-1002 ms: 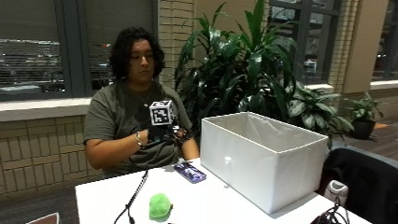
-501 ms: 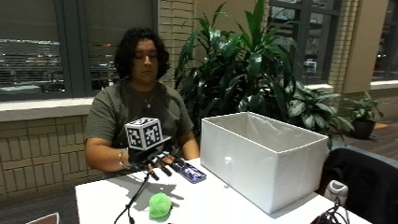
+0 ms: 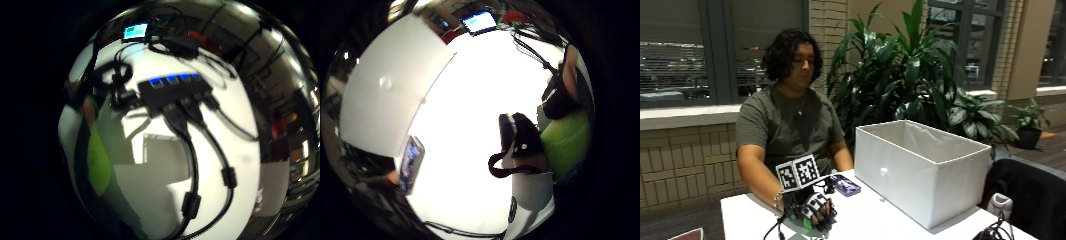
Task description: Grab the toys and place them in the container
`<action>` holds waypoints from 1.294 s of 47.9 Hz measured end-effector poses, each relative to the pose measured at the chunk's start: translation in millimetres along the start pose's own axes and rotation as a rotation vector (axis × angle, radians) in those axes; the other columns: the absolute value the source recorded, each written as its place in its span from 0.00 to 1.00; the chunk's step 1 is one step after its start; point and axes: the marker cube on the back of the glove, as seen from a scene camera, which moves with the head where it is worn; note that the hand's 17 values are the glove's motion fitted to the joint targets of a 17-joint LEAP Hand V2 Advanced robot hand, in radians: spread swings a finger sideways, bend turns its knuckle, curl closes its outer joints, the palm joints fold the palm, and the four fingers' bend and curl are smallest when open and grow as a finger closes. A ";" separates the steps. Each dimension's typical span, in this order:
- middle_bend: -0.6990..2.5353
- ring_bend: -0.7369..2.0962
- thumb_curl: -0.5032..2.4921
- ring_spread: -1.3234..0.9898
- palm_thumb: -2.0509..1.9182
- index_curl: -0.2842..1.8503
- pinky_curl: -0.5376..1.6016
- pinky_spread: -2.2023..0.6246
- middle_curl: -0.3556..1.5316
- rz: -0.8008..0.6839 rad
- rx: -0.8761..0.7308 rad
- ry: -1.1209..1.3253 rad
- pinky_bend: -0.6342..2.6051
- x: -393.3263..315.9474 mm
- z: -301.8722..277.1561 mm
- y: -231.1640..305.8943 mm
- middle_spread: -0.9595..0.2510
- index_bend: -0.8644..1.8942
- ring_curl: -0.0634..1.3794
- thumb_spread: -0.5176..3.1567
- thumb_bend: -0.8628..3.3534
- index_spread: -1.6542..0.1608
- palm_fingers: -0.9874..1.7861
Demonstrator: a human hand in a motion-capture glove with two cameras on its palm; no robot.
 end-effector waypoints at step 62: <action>0.35 0.53 0.30 0.44 0.52 0.41 0.42 0.76 0.41 -0.346 -0.117 -0.154 0.45 -146.3 -252.5 7.3 0.67 0.44 0.27 0.54 0.20 0.69 0.34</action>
